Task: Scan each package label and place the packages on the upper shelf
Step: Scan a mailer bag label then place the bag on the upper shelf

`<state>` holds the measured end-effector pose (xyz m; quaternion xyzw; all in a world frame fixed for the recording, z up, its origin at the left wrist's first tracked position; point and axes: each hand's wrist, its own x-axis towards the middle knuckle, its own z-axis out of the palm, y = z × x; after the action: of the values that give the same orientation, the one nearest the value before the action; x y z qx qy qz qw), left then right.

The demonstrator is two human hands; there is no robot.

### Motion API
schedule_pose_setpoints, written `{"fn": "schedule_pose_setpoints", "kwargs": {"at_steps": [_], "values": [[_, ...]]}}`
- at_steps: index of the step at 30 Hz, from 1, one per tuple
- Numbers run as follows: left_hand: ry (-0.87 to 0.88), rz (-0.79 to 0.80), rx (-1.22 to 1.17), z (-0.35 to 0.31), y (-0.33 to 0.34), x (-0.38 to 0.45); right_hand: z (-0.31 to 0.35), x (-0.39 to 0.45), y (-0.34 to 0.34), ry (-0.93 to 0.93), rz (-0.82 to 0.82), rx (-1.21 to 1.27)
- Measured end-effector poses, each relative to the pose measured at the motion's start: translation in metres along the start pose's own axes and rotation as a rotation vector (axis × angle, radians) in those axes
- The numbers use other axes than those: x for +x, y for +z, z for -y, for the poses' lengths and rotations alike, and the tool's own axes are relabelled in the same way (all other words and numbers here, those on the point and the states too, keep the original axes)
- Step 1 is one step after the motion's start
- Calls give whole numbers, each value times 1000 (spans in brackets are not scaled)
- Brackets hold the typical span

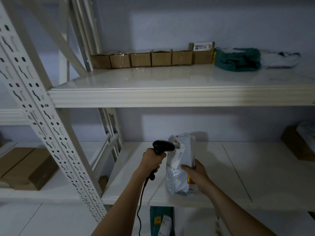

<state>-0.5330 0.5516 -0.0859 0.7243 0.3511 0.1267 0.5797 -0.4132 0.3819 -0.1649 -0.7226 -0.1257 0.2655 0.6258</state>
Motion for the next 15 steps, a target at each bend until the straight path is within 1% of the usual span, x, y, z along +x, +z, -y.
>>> {"fn": "schedule_pose_setpoints", "kwargs": {"at_steps": [15], "values": [[16, 2, 18, -5, 5, -2, -1, 5, 0, -11, 12, -37]]}}
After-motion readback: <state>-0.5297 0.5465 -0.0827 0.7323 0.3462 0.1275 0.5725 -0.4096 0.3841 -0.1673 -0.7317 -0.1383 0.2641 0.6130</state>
